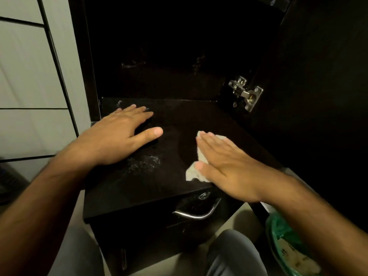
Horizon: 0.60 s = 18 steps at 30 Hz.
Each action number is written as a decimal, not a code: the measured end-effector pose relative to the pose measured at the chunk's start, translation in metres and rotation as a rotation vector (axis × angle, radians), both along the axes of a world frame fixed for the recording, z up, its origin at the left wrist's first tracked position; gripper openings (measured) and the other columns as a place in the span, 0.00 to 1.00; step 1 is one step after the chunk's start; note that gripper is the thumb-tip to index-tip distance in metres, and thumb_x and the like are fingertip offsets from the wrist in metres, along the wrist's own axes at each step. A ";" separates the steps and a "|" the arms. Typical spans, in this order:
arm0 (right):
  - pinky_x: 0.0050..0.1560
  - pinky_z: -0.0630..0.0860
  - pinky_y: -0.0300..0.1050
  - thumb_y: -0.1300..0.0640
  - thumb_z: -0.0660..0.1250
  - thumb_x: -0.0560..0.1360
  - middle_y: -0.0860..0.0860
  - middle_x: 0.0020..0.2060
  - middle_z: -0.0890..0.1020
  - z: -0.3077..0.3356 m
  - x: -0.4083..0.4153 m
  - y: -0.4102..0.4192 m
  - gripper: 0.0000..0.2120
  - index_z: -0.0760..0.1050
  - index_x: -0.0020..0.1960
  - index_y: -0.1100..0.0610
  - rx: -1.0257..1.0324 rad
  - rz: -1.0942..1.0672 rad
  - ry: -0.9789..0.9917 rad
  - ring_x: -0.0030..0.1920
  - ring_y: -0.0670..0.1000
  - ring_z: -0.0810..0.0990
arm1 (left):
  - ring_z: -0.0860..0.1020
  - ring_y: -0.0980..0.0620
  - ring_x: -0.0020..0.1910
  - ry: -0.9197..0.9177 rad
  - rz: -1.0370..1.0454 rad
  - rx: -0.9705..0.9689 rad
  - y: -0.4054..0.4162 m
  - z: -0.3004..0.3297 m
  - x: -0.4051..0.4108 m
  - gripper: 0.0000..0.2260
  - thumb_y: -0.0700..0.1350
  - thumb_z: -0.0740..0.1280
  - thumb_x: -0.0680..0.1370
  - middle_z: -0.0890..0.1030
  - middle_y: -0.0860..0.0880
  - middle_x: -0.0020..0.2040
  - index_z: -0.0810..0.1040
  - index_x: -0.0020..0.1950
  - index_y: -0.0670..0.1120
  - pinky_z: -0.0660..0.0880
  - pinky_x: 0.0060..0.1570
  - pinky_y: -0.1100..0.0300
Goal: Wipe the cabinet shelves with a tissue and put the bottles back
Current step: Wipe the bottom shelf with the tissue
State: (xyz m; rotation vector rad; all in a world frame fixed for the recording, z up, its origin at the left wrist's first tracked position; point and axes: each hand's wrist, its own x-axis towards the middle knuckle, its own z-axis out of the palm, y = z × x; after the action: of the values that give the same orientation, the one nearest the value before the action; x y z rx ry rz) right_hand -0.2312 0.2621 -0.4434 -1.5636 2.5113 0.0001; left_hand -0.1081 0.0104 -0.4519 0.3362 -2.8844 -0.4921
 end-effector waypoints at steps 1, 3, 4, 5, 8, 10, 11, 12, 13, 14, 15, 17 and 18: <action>0.69 0.30 0.34 0.29 0.34 0.73 0.39 0.76 0.34 0.004 -0.004 0.015 0.37 0.33 0.77 0.45 0.028 -0.039 0.002 0.72 0.35 0.29 | 0.50 0.57 0.78 0.002 -0.001 0.003 0.000 0.000 0.000 0.49 0.80 0.40 0.64 0.56 0.54 0.79 0.57 0.78 0.55 0.47 0.77 0.55; 0.73 0.33 0.39 0.32 0.35 0.77 0.43 0.77 0.36 0.013 -0.018 0.031 0.35 0.34 0.77 0.47 0.111 -0.168 0.030 0.74 0.39 0.31 | 0.50 0.57 0.78 0.009 -0.001 0.005 0.000 0.000 0.000 0.49 0.80 0.40 0.64 0.56 0.54 0.79 0.57 0.78 0.55 0.47 0.77 0.55; 0.75 0.35 0.42 0.35 0.37 0.78 0.46 0.78 0.37 0.016 -0.026 0.028 0.34 0.35 0.78 0.50 0.144 -0.233 0.049 0.76 0.42 0.34 | 0.51 0.57 0.78 0.014 0.001 0.004 0.000 0.000 0.000 0.48 0.80 0.41 0.65 0.57 0.53 0.79 0.58 0.78 0.55 0.48 0.77 0.55; 0.76 0.36 0.45 0.37 0.39 0.80 0.49 0.79 0.38 0.017 -0.033 0.022 0.33 0.36 0.79 0.52 0.157 -0.284 0.065 0.77 0.45 0.36 | 0.51 0.56 0.78 0.017 0.001 0.002 0.001 0.001 0.000 0.47 0.79 0.42 0.66 0.57 0.53 0.79 0.58 0.78 0.54 0.48 0.77 0.55; 0.77 0.39 0.48 0.40 0.41 0.82 0.54 0.79 0.40 0.014 -0.032 -0.013 0.32 0.39 0.79 0.57 0.121 -0.295 0.092 0.78 0.50 0.38 | 0.51 0.55 0.78 0.016 0.004 -0.007 0.002 0.001 -0.001 0.43 0.77 0.43 0.70 0.58 0.53 0.79 0.59 0.78 0.54 0.48 0.77 0.54; 0.77 0.38 0.47 0.39 0.41 0.82 0.53 0.79 0.41 0.004 -0.015 -0.024 0.33 0.39 0.79 0.56 0.054 -0.199 0.090 0.78 0.50 0.38 | 0.51 0.55 0.78 0.018 0.002 -0.018 0.001 0.001 -0.001 0.41 0.75 0.45 0.72 0.58 0.52 0.79 0.59 0.78 0.53 0.48 0.76 0.54; 0.76 0.36 0.45 0.37 0.41 0.81 0.51 0.79 0.40 0.000 -0.004 -0.021 0.34 0.38 0.79 0.55 0.020 -0.148 0.074 0.77 0.47 0.36 | 0.51 0.56 0.78 0.014 0.000 -0.017 0.000 0.001 -0.002 0.42 0.77 0.44 0.72 0.58 0.53 0.79 0.59 0.78 0.53 0.47 0.76 0.55; 0.74 0.34 0.42 0.35 0.39 0.79 0.48 0.78 0.38 -0.003 0.005 -0.014 0.35 0.37 0.79 0.52 -0.010 -0.104 0.051 0.76 0.45 0.34 | 0.51 0.56 0.78 0.010 -0.002 -0.013 -0.001 0.001 -0.002 0.44 0.78 0.42 0.70 0.58 0.53 0.79 0.58 0.78 0.54 0.47 0.76 0.55; 0.71 0.32 0.40 0.33 0.37 0.77 0.45 0.78 0.37 -0.005 0.011 -0.002 0.35 0.36 0.78 0.50 -0.029 -0.080 0.031 0.75 0.41 0.32 | 0.51 0.56 0.78 0.008 -0.008 -0.008 -0.001 0.001 -0.003 0.47 0.79 0.41 0.67 0.57 0.53 0.79 0.58 0.78 0.54 0.47 0.76 0.55; 0.70 0.30 0.38 0.32 0.36 0.76 0.43 0.77 0.36 -0.004 0.012 0.011 0.35 0.35 0.78 0.48 -0.031 -0.080 0.016 0.74 0.39 0.31 | 0.51 0.57 0.78 0.011 -0.012 -0.001 -0.002 0.001 -0.004 0.49 0.79 0.40 0.64 0.57 0.54 0.79 0.58 0.78 0.54 0.47 0.76 0.55; 0.70 0.30 0.38 0.32 0.36 0.77 0.42 0.77 0.35 -0.002 0.008 0.024 0.35 0.34 0.78 0.47 -0.017 -0.105 0.009 0.74 0.38 0.31 | 0.51 0.57 0.78 0.018 -0.016 0.005 -0.003 0.000 -0.004 0.50 0.80 0.40 0.63 0.57 0.54 0.79 0.58 0.78 0.54 0.47 0.76 0.55; 0.72 0.32 0.39 0.35 0.37 0.79 0.43 0.77 0.36 0.007 -0.006 0.046 0.32 0.35 0.78 0.48 0.052 -0.212 0.016 0.75 0.39 0.32 | 0.50 0.57 0.78 0.022 -0.022 0.014 -0.005 0.000 -0.003 0.51 0.81 0.40 0.62 0.57 0.54 0.79 0.59 0.78 0.54 0.47 0.76 0.55; 0.72 0.33 0.39 0.37 0.38 0.80 0.44 0.78 0.36 0.012 -0.013 0.054 0.32 0.35 0.78 0.50 0.089 -0.275 0.027 0.75 0.40 0.33 | 0.50 0.57 0.78 0.023 -0.022 0.016 -0.005 -0.001 -0.003 0.51 0.81 0.40 0.62 0.57 0.54 0.79 0.59 0.78 0.54 0.47 0.76 0.55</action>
State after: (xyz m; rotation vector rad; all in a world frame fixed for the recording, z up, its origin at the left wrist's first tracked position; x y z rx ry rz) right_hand -0.2440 0.3159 -0.4313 -1.1833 2.6849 0.0948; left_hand -0.1108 0.0052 -0.4529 0.3000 -2.8658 -0.5195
